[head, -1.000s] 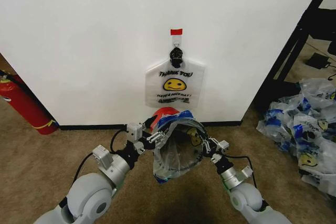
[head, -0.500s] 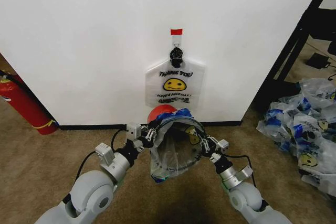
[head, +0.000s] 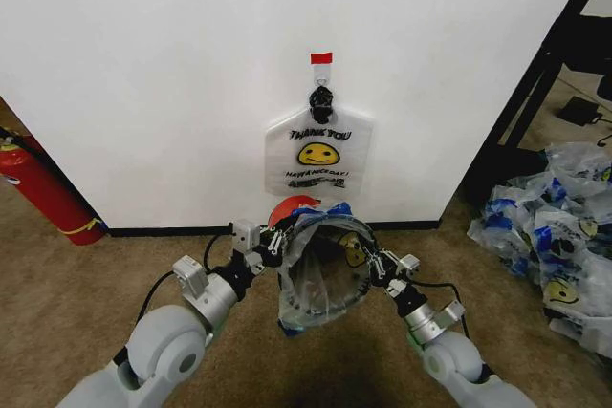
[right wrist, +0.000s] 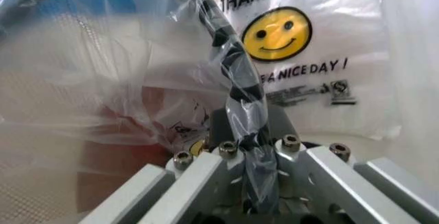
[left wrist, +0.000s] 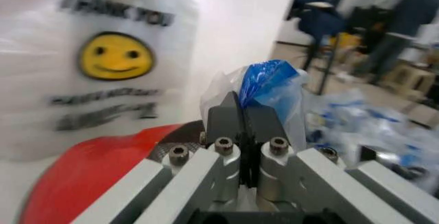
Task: Pick up the garbage bag from the wall and place it over the trash bin.
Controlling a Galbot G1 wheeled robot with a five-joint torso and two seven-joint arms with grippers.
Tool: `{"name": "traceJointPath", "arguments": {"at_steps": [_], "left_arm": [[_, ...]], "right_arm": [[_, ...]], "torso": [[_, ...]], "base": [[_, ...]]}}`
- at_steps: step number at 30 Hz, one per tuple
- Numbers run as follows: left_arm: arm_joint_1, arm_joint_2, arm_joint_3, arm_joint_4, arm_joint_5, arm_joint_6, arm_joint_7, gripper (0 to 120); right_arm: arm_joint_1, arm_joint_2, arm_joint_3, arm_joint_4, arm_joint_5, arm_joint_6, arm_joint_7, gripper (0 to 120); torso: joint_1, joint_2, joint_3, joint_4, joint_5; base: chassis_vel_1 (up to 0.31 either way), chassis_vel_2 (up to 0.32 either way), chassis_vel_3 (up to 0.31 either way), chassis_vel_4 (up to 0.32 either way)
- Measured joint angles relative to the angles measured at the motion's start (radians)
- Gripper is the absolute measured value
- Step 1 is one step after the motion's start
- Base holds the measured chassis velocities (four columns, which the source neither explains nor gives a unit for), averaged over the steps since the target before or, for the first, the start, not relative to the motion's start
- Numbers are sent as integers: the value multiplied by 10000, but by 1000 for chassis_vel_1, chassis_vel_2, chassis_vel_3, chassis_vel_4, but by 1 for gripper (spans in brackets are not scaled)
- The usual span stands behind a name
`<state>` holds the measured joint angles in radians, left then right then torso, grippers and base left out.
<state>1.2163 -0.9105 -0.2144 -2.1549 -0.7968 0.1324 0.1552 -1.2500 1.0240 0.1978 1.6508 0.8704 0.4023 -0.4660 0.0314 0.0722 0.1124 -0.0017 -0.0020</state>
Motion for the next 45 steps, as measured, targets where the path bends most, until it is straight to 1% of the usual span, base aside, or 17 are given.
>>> {"name": "traceJointPath", "arguments": {"at_steps": [1,2,4,7,19,24,29,38,41,45], "left_arm": [[0,0,0,0,0,0,0,0],[-104,33,-34,206,-89,-49,581,0],[-231,69,-58,433,-146,-76,1324,0],[-419,102,-77,700,-175,-91,2116,0],[-1084,79,-3,1470,-279,-401,2863,0],[-1057,83,-8,1560,-286,-577,3226,0],[-1090,45,-26,1778,-242,-920,3554,0],[-1327,-83,-9,2125,-188,-1285,3585,0],[-1444,-134,22,2306,-122,-1474,3785,0],[-1411,-155,0,2302,-157,-1625,4023,0]], "right_arm": [[0,0,0,0,0,0,0,0],[0,-44,131,-41,332,-166,-403,0],[2,-79,258,-94,615,-331,-838,0],[10,-91,378,-167,912,-466,-1353,0],[-79,-92,556,-356,1571,-1066,-2229,0],[-140,-61,519,-244,1953,-1138,-2079,0],[-199,3,413,-54,2495,-1268,-1890,0],[-319,39,487,-62,2574,-1563,-2314,0],[-390,34,575,-64,2575,-1678,-2578,0],[-417,36,599,-36,2653,-1678,-2583,0]], "torso": [[0,0,0,0,0],[0,0,0,0,1],[0,0,0,1,1],[0,0,0,1,1],[0,0,0,0,1],[0,0,0,0,1],[0,0,0,1,1],[0,0,0,1,1],[0,0,0,0,1],[0,0,0,1,1]], "base": [[0,0,0,0],[0,0,0,0],[0,0,0,0],[0,0,0,0],[0,0,0,0],[0,0,0,0],[0,0,0,0],[0,0,0,0],[0,0,0,0],[0,0,0,0]]}}
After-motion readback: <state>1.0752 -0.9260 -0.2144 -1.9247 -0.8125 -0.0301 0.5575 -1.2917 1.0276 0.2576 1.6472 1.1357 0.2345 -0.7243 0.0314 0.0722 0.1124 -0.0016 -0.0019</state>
